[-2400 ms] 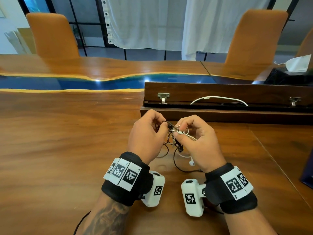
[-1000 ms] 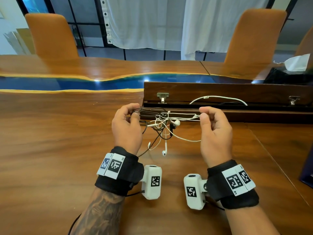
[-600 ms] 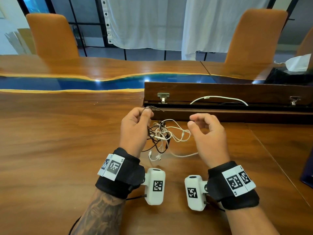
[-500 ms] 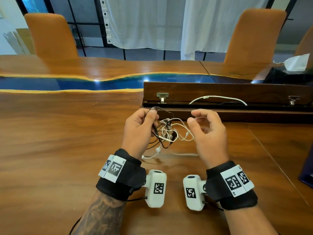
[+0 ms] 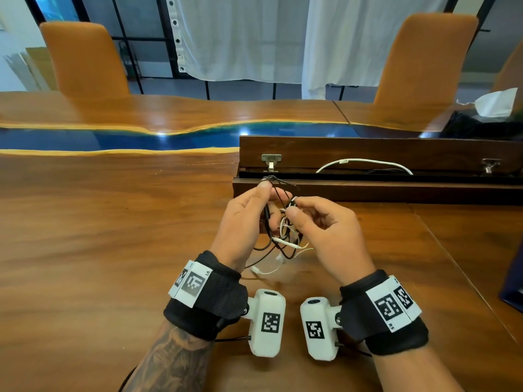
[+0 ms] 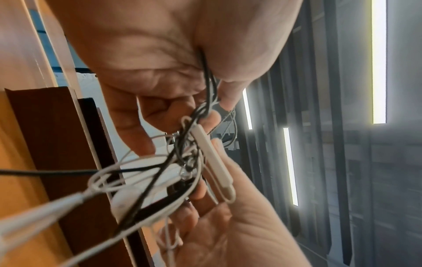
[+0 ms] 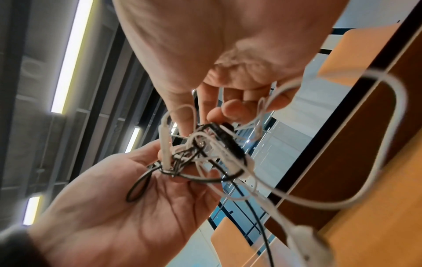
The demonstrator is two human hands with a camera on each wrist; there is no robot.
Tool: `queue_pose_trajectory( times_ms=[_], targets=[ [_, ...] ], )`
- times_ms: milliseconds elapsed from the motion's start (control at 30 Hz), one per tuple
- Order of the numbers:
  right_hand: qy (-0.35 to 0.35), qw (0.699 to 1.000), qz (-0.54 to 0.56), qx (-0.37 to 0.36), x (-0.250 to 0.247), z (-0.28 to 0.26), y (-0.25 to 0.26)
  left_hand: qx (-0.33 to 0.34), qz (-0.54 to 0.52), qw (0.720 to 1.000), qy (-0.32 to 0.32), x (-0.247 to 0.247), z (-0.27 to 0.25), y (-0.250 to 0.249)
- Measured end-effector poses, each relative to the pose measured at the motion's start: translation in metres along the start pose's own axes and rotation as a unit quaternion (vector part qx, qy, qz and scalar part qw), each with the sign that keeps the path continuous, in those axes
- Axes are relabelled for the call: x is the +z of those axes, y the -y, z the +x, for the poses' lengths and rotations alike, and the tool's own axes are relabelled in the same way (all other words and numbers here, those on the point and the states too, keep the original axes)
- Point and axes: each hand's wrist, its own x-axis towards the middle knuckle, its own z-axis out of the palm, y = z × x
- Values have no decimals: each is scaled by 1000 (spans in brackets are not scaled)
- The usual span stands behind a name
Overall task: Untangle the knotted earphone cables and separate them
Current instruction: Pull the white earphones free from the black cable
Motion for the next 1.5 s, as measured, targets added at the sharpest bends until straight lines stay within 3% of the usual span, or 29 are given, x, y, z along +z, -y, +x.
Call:
queue_pose_trajectory(
  times_ms=[333,533,733,967,1100,1333,1500],
  targets=[
    [-40,996,71,-21,-6,3,7,37,41,993,-101,-8,6,3],
    [-28,996,67,-56,-11,3,6,22,27,999,-39,-3,4,3],
    [36,999,12,31,-5,3,-2,7,4,1000,-31,-2,1,2],
    [-88,996,30,0,-4,5,-1,32,30,991,-124,-10,6,5],
    [-111,993,44,-4,-6,6,0,49,72,984,-153,-16,9,9],
    [-95,991,67,72,-8,7,-1,30,159,981,-106,-21,10,9],
    [-125,989,45,57,-7,6,0,72,234,966,-83,-21,4,6]
  ],
)
